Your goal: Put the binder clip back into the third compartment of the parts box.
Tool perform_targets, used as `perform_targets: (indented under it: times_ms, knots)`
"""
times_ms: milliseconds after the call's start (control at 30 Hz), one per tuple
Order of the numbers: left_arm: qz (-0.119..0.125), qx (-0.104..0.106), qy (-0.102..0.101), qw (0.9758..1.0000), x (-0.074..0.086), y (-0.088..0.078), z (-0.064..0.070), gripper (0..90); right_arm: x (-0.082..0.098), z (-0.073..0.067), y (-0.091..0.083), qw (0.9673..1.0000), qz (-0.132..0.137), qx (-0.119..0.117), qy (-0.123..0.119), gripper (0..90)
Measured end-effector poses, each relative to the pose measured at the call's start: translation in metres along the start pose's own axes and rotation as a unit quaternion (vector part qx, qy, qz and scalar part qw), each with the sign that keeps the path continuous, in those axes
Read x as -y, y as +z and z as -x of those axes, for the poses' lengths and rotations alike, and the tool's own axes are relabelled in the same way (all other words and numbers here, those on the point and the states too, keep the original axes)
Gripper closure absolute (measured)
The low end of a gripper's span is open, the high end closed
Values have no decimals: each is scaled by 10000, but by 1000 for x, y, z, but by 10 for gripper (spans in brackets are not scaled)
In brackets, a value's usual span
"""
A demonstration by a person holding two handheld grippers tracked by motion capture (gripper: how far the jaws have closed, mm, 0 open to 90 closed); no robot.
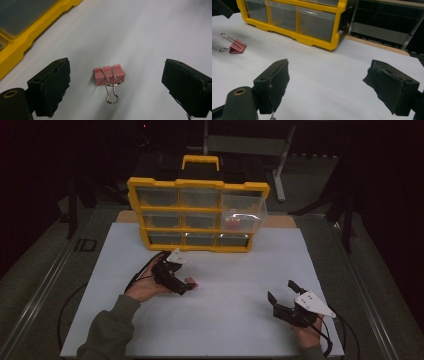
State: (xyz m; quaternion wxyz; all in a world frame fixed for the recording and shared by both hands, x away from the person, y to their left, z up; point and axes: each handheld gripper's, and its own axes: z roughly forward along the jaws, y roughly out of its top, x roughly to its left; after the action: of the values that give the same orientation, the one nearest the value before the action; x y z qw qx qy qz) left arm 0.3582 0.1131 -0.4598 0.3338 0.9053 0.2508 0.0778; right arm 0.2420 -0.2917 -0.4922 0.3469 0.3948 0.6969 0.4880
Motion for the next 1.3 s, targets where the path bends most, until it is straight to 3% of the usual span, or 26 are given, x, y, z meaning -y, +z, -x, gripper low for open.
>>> perform_targets:
  times_ms: [700,933,1300]
  knots:
    - [-267,-18,64,9996,7,22,9,86,0,0,0,10000,-4,3,-4,168]
    - [-407,-37,-62,9991,10,34,6,86,0,0,0,10000,-8,9,-11,168]
    - [-426,-29,-301,9986,14,44,3,148,0,0,0,10000,-15,11,-9,168]
